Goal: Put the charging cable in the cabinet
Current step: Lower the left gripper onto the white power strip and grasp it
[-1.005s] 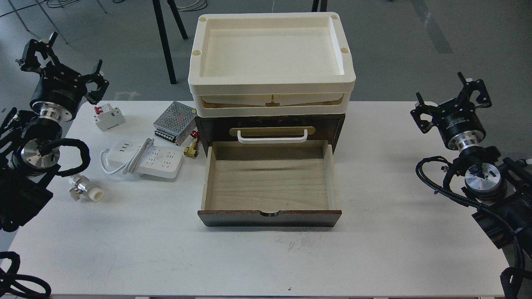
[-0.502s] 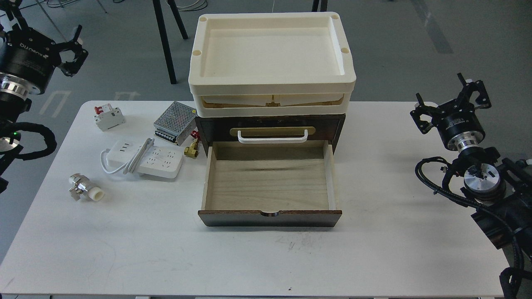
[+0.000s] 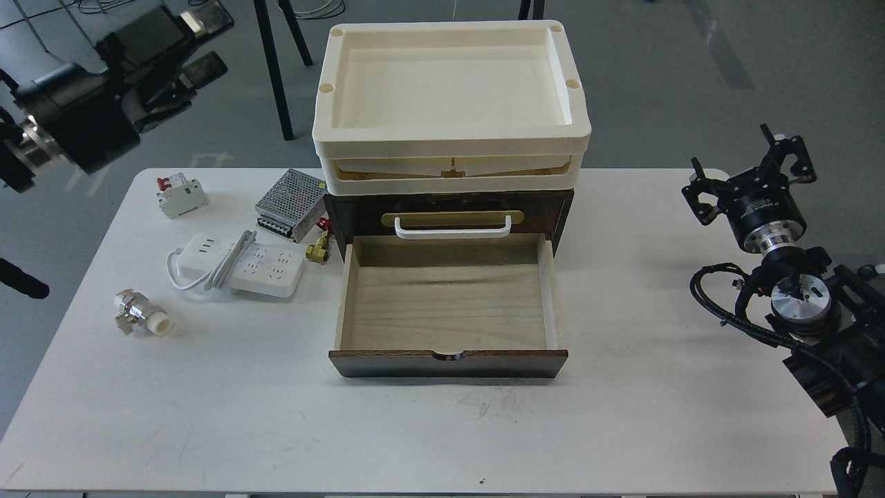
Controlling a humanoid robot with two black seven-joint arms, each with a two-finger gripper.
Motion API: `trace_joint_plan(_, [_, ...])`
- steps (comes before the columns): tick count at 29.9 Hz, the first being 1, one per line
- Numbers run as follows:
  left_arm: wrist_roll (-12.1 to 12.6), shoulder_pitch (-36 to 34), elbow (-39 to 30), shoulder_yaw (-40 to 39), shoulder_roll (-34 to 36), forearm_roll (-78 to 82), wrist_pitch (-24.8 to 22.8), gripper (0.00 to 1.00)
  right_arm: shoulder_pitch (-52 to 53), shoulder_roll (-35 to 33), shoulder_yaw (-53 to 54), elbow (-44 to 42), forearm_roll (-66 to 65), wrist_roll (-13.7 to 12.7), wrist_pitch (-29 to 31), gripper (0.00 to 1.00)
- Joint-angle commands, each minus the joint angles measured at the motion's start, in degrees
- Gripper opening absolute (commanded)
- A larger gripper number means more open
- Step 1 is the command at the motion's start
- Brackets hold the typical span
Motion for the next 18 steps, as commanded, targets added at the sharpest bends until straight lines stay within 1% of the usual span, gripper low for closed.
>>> trace_joint_plan(1, [0.3, 0.4, 2.7, 4.9, -0.7, 22.1, 1.0, 0.99, 0.0, 0.2, 0.0, 0.0, 0.0, 0.0, -0.1, 1.0])
trace_joint_plan(3, [0.7, 0.6, 6.7, 8.0, -2.5, 30.7, 3.0, 0.99, 0.0, 0.2, 0.0, 0.0, 0.0, 0.0, -0.1, 1.0])
trace_joint_plan(5, [1.2, 0.7, 11.1, 10.8, -6.0, 36.2, 4.7, 0.99, 0.1, 0.2, 0.0, 0.0, 0.0, 0.0, -0.1, 1.0])
trace_joint_plan(6, [1.8, 0.7, 13.6, 12.2, -8.0, 37.9, 4.8, 0.98, 0.1, 0.2, 0.0, 0.0, 0.0, 0.0, -0.1, 1.0])
trace_joint_plan(10, [4.1, 0.7, 23.7, 15.7, -14.2, 39.5, 5.0, 0.95, 0.1, 0.3, -0.1, 0.0, 0.0, 0.0, -0.1, 1.0])
trace_joint_plan(15, [4.3, 0.4, 38.1, 16.9, -22.7, 39.5, 5.0, 0.91, 0.1, 0.3, -0.1, 0.0, 0.0, 0.0, -0.1, 1.0])
trace_joint_plan(18, [4.3, 0.2, 43.9, 17.1, -26.7, 39.6, 5.0, 0.86, 0.1, 0.3, -0.1, 0.0, 0.0, 0.0, -0.1, 1.0])
